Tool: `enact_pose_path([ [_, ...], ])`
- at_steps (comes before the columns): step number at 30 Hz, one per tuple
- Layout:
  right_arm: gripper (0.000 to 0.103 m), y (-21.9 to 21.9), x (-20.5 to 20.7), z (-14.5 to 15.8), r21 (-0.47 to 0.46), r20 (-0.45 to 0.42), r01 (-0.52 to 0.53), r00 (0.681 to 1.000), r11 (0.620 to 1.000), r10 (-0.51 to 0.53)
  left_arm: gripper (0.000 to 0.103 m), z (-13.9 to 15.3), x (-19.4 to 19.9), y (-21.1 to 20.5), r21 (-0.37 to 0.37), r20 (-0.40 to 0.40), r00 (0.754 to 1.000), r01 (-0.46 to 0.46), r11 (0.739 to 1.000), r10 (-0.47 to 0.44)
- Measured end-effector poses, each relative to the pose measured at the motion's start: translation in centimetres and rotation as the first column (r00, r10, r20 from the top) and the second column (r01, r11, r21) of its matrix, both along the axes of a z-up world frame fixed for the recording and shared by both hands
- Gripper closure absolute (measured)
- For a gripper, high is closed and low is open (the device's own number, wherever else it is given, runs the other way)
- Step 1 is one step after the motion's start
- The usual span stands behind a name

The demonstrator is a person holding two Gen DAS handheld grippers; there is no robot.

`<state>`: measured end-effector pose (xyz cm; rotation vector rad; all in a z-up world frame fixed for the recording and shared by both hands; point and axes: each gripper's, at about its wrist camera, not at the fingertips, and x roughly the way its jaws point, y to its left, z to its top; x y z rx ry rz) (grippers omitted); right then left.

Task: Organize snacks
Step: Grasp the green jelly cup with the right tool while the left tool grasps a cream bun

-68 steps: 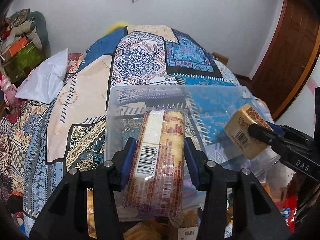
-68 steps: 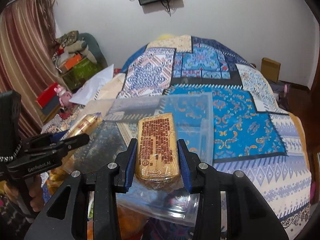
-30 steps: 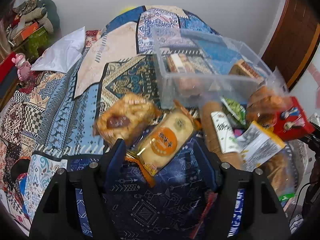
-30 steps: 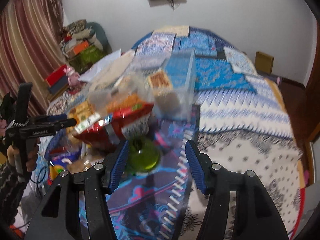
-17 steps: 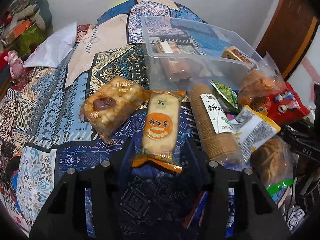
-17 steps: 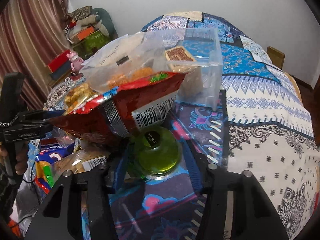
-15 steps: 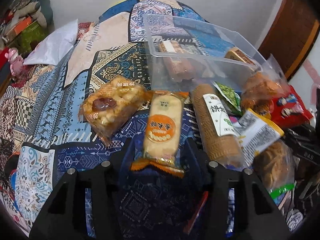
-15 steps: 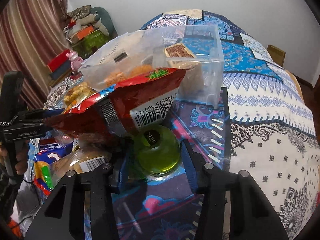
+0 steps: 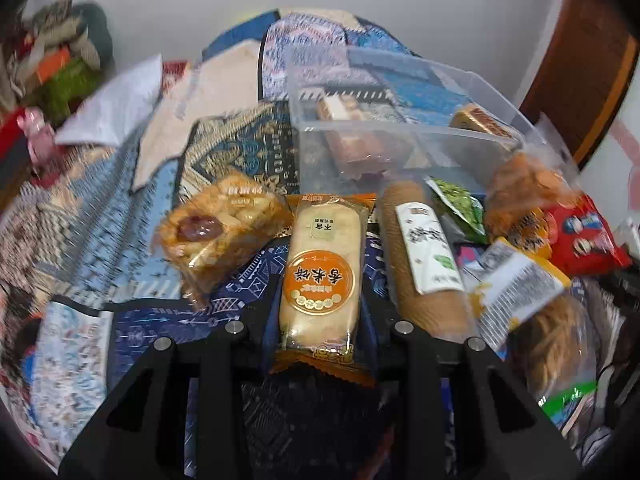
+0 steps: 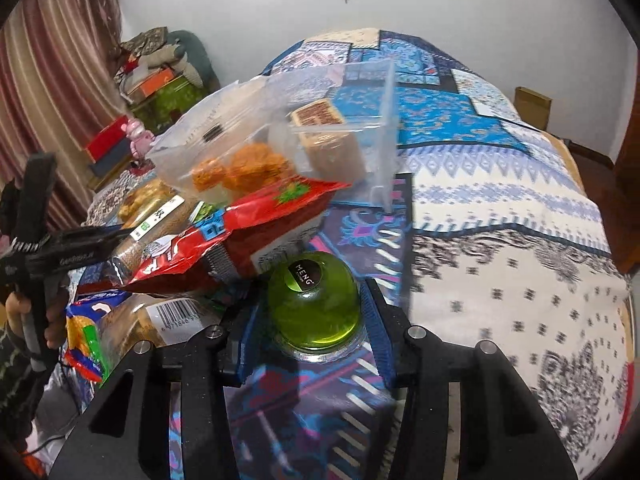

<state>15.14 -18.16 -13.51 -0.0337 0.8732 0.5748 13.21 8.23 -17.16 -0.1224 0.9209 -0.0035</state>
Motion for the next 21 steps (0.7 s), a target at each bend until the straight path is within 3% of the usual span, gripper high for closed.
enact_pose_path([
  [9, 0.060, -3.1, -0.9, 3.4, 0.044, 0.067, 0.088, 0.994, 0.995, -0.091, 0.068, 5.0, -3.0, -0.4, 0.025, 0.123, 0.992, -0.015, 1.000, 0.012],
  [17, 0.060, -3.4, -0.7, 8.3, 0.102, 0.194, 0.090, 0.975, 0.991, -0.109, 0.068, 8.6, -2.4, -0.3, -0.015, 0.211, 0.977, -0.022, 1.000, 0.024],
  [21, 0.060, -2.0, 0.2, 9.4, 0.114, 0.225, 0.066, 0.970, 0.991, -0.091, 0.068, 9.7, -1.1, -0.4, -0.025, 0.238, 0.971, -0.021, 0.999, 0.027],
])
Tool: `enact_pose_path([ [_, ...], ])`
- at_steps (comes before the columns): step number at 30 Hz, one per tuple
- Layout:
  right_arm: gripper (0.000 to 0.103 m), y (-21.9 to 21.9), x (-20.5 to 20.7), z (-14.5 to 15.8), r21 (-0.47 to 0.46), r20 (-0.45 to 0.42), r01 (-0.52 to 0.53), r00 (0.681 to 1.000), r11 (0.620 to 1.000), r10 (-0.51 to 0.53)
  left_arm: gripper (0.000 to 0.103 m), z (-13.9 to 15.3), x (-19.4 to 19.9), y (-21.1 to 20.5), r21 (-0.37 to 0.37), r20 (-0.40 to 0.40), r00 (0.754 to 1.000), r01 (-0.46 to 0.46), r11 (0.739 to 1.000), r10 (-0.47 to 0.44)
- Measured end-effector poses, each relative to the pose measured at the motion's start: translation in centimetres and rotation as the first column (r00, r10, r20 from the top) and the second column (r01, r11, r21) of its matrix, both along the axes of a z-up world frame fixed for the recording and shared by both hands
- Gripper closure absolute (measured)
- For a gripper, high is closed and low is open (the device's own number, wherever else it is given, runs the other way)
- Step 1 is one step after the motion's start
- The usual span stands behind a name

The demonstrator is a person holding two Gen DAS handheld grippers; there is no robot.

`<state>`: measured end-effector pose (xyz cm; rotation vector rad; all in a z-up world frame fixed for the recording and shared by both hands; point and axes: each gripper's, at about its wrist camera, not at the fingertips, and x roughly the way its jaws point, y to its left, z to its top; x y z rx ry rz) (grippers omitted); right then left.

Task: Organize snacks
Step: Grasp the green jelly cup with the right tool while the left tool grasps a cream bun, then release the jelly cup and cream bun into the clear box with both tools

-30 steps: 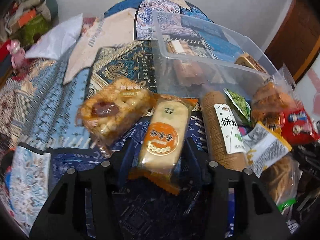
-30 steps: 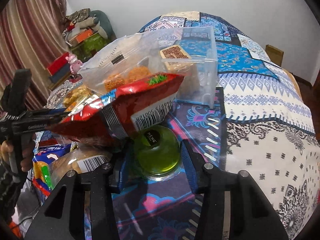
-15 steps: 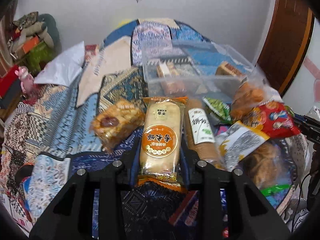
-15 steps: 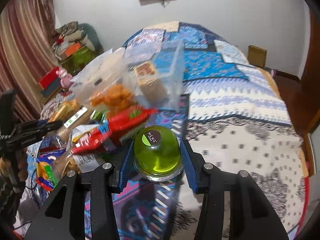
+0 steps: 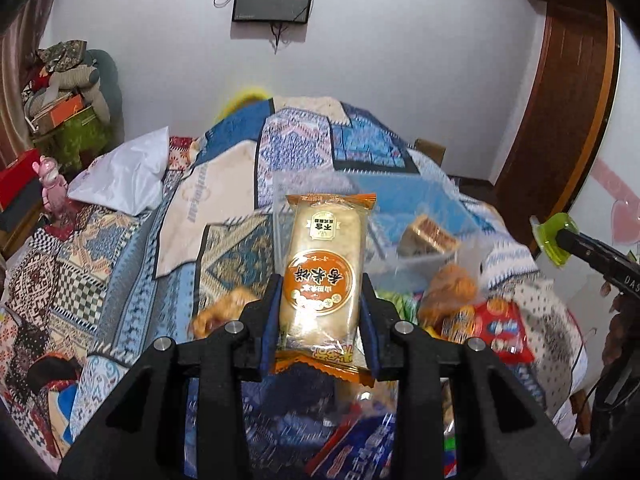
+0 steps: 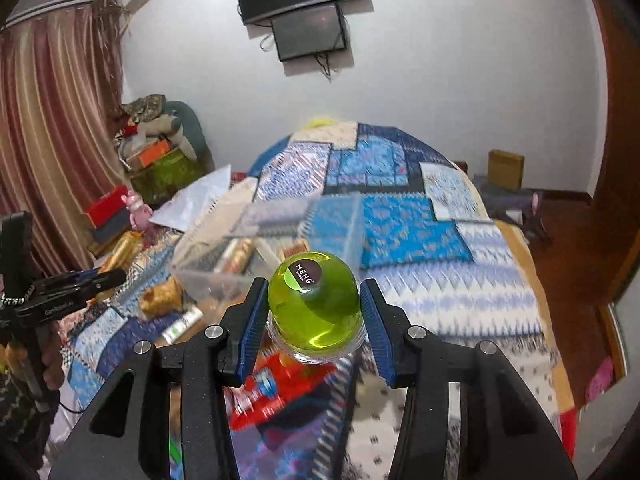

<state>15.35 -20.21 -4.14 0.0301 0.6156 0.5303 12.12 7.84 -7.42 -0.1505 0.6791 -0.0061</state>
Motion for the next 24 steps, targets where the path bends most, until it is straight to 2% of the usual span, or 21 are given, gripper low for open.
enact_pose_path([
  [6, 0.060, 2.9, 2.4, 0.4, 0.015, 0.007, -0.052, 0.999, 0.999, 0.052, 0.068, 0.2, 3.0, -0.2, 0.001, 0.012, 1.000, 0.002, 1.000, -0.002],
  [12, 0.060, 6.8, 4.8, 0.2, -0.022, -0.001, -0.129, 0.992, 0.991, 0.129, 0.068, -1.2, 6.4, -0.1, -0.010, -0.027, 1.000, -0.006, 1.000, 0.006],
  [16, 0.060, 8.9, 6.6, -0.8, -0.065, -0.030, -0.167, 0.986, 0.984, 0.165, 0.068, -2.4, 8.5, 0.2, -0.018, -0.062, 0.998, -0.012, 1.000, 0.011],
  [24, 0.060, 11.2, 9.5, -3.7, -0.112, -0.150, -0.207, 0.970, 0.972, 0.190, 0.068, -4.4, 11.7, -0.1, -0.008, -0.125, 0.992, -0.003, 1.000, 0.002],
])
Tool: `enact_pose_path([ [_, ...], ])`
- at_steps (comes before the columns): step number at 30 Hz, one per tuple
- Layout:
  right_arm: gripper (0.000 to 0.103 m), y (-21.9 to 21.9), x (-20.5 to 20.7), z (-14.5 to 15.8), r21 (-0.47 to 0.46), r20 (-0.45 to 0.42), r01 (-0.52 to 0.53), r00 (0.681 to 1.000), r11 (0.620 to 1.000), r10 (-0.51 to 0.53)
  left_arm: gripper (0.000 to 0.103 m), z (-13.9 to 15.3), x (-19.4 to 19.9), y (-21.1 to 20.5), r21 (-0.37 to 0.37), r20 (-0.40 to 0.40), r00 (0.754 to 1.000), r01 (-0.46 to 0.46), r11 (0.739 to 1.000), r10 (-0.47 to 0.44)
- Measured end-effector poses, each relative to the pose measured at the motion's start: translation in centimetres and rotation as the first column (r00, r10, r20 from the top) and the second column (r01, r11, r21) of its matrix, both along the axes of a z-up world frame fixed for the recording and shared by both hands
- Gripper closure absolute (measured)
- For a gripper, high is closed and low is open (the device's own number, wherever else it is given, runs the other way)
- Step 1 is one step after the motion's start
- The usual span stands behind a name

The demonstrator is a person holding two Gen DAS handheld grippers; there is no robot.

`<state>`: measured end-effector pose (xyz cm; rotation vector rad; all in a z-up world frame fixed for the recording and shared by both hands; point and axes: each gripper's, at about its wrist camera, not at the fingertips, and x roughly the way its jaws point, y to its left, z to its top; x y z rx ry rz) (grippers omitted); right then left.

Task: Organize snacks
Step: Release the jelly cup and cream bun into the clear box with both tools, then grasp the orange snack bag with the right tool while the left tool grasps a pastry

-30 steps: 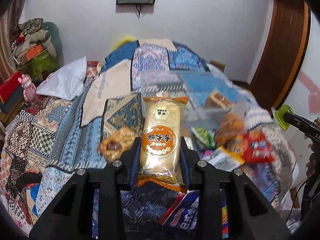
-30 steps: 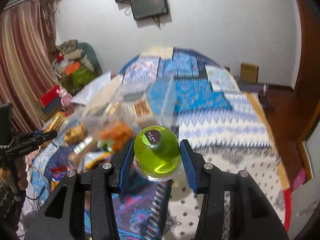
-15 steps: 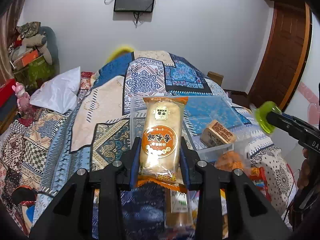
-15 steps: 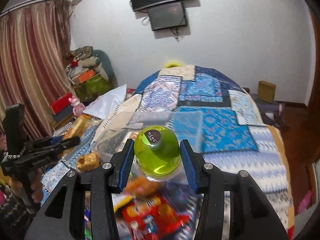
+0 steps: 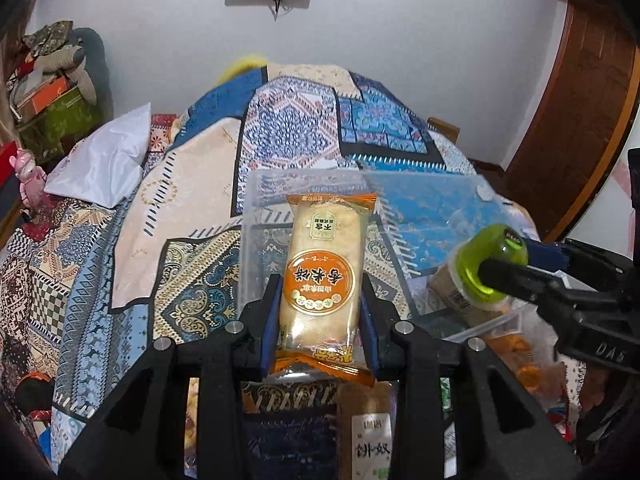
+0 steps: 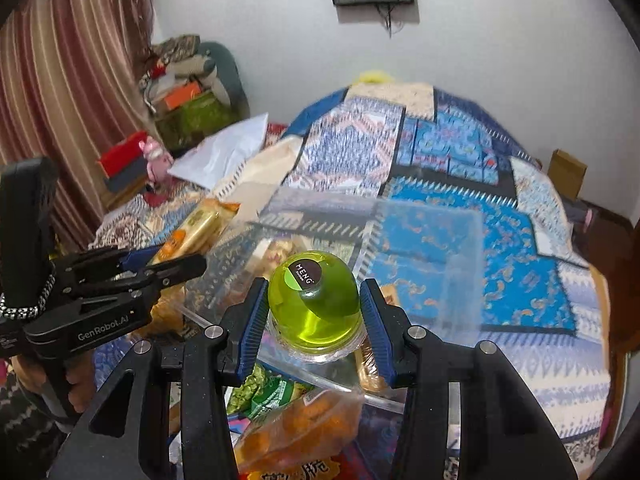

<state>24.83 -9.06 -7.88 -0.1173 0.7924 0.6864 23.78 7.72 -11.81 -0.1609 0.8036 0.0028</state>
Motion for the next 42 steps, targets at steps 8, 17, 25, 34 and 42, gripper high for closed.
enact_pose_path([
  [8, 0.058, 0.2, 0.2, -1.6, -0.054, -0.048, -0.004, 0.999, 0.999, 0.001, 0.063, -0.8, 0.2, -0.8, 0.026, -0.012, 1.000, 0.009, 1.000, -0.008],
  [17, 0.034, -1.5, -2.5, 2.5, -0.008, 0.081, 0.034, 0.996, 0.999, -0.033, 0.042, 1.9, -3.5, 0.2, 0.057, 0.048, 0.999, 0.005, 0.998, -0.008],
  [25, 0.028, -3.2, -5.6, 3.4, -0.007, 0.126, 0.045, 0.991, 0.999, -0.044, 0.038, 1.1, -7.5, 4.5, 0.072, 0.009, 0.998, -0.063, 0.995, 0.062],
  [34, 0.025, -3.2, -7.5, 0.0, -0.080, 0.077, 0.034, 0.997, 0.996, -0.028, 0.038, -4.4, -7.4, 7.8, -0.037, -0.132, 0.986, -0.105, 0.994, 0.099],
  [42, 0.025, -2.9, -6.1, -2.6, -0.088, -0.014, 0.054, 0.998, 0.995, -0.055, 0.029, -6.4, -5.0, 7.0, 0.038, -0.144, 0.986, -0.079, 0.996, 0.083],
])
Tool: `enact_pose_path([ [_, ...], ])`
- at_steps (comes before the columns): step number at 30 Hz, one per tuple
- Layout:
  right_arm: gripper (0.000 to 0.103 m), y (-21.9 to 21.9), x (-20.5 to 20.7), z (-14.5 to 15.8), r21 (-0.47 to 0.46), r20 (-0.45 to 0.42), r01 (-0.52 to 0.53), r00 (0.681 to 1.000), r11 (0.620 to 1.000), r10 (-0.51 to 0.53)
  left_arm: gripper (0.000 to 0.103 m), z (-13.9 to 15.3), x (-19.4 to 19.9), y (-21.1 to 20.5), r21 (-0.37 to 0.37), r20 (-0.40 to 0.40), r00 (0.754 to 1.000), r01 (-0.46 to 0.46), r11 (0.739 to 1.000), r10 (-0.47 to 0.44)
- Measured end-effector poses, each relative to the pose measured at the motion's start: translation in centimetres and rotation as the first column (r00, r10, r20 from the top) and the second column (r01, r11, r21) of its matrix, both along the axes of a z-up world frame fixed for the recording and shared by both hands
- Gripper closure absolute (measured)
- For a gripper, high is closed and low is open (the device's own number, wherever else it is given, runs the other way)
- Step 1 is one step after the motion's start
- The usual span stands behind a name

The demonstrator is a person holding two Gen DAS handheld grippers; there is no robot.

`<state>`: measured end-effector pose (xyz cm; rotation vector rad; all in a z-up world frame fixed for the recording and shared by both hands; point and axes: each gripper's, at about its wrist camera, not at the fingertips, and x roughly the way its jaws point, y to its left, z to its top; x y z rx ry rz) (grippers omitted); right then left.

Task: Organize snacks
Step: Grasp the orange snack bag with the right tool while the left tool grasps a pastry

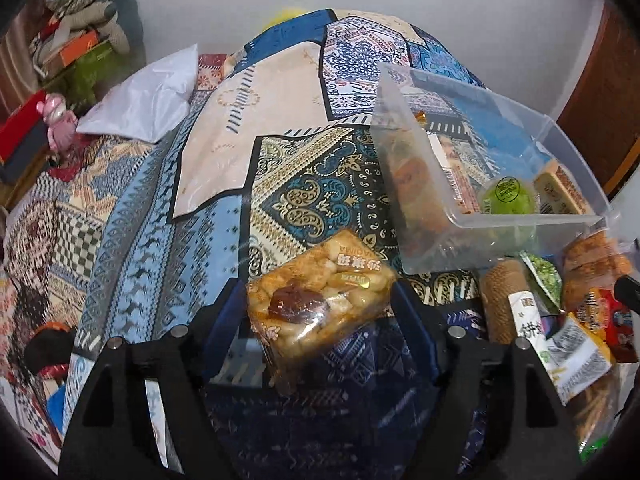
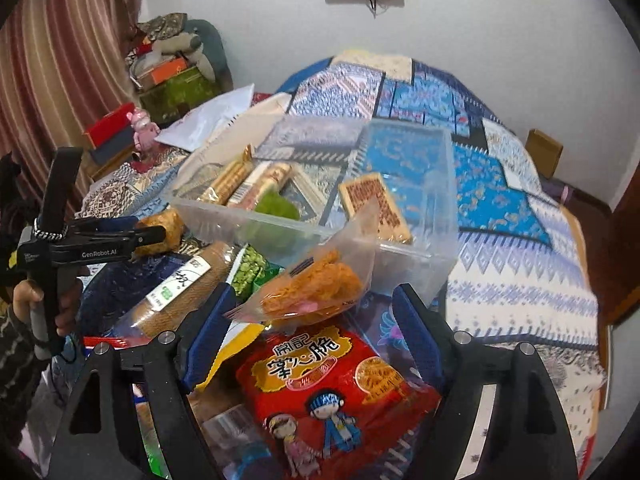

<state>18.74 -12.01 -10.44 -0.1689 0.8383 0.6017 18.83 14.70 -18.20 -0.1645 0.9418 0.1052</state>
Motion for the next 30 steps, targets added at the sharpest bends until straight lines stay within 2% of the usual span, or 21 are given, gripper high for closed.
enact_pose_path([
  [5, 0.025, 0.7, 1.1, -1.3, 0.003, -0.036, 0.009, 0.999, 1.000, -0.009, 0.019, -0.6, 1.1, -0.4, 0.072, -0.019, 1.000, 0.021, 0.997, -0.019],
  [10, 0.027, 0.6, 1.3, -2.0, 0.049, -0.065, 0.011, 0.998, 0.999, -0.008, 0.019, -2.0, 2.6, 0.3, 0.046, -0.064, 0.998, -0.004, 0.999, 0.007],
  [11, 0.036, 0.6, 1.3, -2.1, 0.054, -0.071, 0.010, 0.997, 0.998, -0.006, 0.022, -2.2, 2.7, 0.5, 0.040, -0.059, 0.998, -0.011, 0.999, 0.013],
  [12, 0.039, 0.5, 1.2, -2.2, 0.061, -0.078, 0.003, 0.997, 0.998, 0.002, 0.030, -2.2, 2.7, 0.5, 0.027, -0.046, 0.999, -0.010, 1.000, 0.012],
  [16, 0.041, 0.4, 0.8, -2.0, 0.072, -0.063, -0.003, 0.998, 0.997, 0.008, 0.041, -1.8, 2.0, 0.0, 0.050, -0.018, 1.000, -0.007, 0.999, 0.008],
  [19, 0.044, 0.1, 0.3, -1.6, 0.082, -0.051, -0.003, 0.999, 0.997, 0.007, 0.050, -1.2, 0.9, -0.7, 0.096, -0.004, 1.000, 0.003, 0.995, -0.003],
  [22, 0.046, -0.4, -0.3, -0.8, 0.099, -0.034, -0.002, 0.999, 0.995, 0.005, 0.051, -0.2, -0.5, -1.6, 0.144, 0.026, 1.000, 0.011, 0.989, -0.015],
  [30, 0.047, -1.5, -2.1, 2.1, 0.125, 0.035, -0.004, 0.999, 0.992, 0.000, 0.051, 3.9, -3.4, -2.8, 0.152, 0.115, 0.993, 0.013, 0.988, -0.031],
])
